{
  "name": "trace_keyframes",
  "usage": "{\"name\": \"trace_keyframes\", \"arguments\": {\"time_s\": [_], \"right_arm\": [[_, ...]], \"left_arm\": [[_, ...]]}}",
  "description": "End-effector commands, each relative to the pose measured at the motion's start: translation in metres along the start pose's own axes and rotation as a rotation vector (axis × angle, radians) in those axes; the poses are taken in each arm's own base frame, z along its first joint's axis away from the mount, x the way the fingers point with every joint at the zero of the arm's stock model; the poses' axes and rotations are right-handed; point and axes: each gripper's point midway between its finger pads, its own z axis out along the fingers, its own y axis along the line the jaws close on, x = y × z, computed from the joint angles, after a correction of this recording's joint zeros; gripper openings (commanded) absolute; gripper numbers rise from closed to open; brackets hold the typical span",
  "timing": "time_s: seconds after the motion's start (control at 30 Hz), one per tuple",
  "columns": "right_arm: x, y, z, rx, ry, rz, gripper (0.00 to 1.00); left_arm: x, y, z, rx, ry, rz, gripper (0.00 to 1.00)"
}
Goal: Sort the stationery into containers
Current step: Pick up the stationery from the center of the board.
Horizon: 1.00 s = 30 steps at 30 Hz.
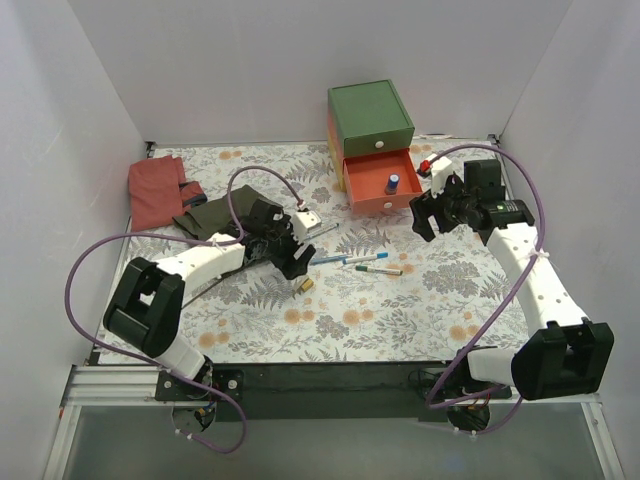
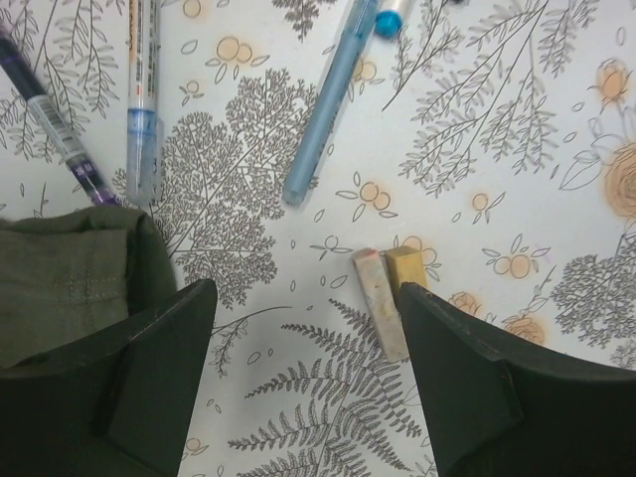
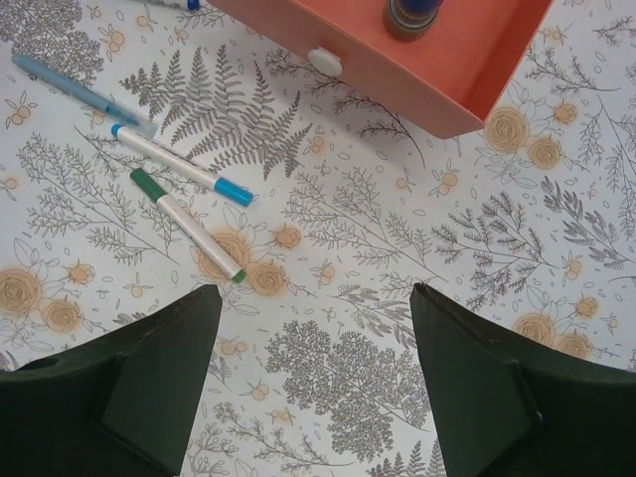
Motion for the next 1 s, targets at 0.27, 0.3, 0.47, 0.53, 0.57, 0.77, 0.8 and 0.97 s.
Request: {"name": "trace_keyframes", "arguments": {"time_s": [0.27,0.3,0.47,0.53,0.57,0.77,0.8,0.97], "right_arm": [[-0.002,0.000,-0.007,0.023,-0.056,0.002,0.86],[-0.001,0.000,-0.008,0.024,-0.059,0.001,0.87],[0.008,0.000,-0.010,0.036,-0.052,0.010,0.87],[0.013,0.001,-0.011,0.038,-0.048,0.012,0.87],[0.014,0.001,-0.011,0.040,-0.049,0.014,0.87],[0.018,0.000,-0.013,0.048,-0.047,0.016,0.87],[0.019,0.000,-0.013,0.050,-0.043,0.012,0.87],[0.020,-0.002,-0.010,0.048,-0.040,0.011,0.88]], "left_arm": [[-0.012,-0.034,0.001,0.033,0.033,-0.042,0.69],[-0.011,-0.031,0.002,0.016,0.039,-0.042,0.69],[-0.004,-0.028,0.008,-0.014,0.071,-0.035,0.68],[0.002,-0.028,0.009,-0.030,0.092,-0.024,0.67],[0.011,-0.030,0.010,-0.035,0.113,-0.015,0.67],[0.029,-0.035,0.017,-0.043,0.165,0.030,0.63],[0.030,-0.036,0.017,-0.040,0.167,0.031,0.62],[0.032,-0.038,0.020,-0.035,0.176,0.036,0.38]]}}
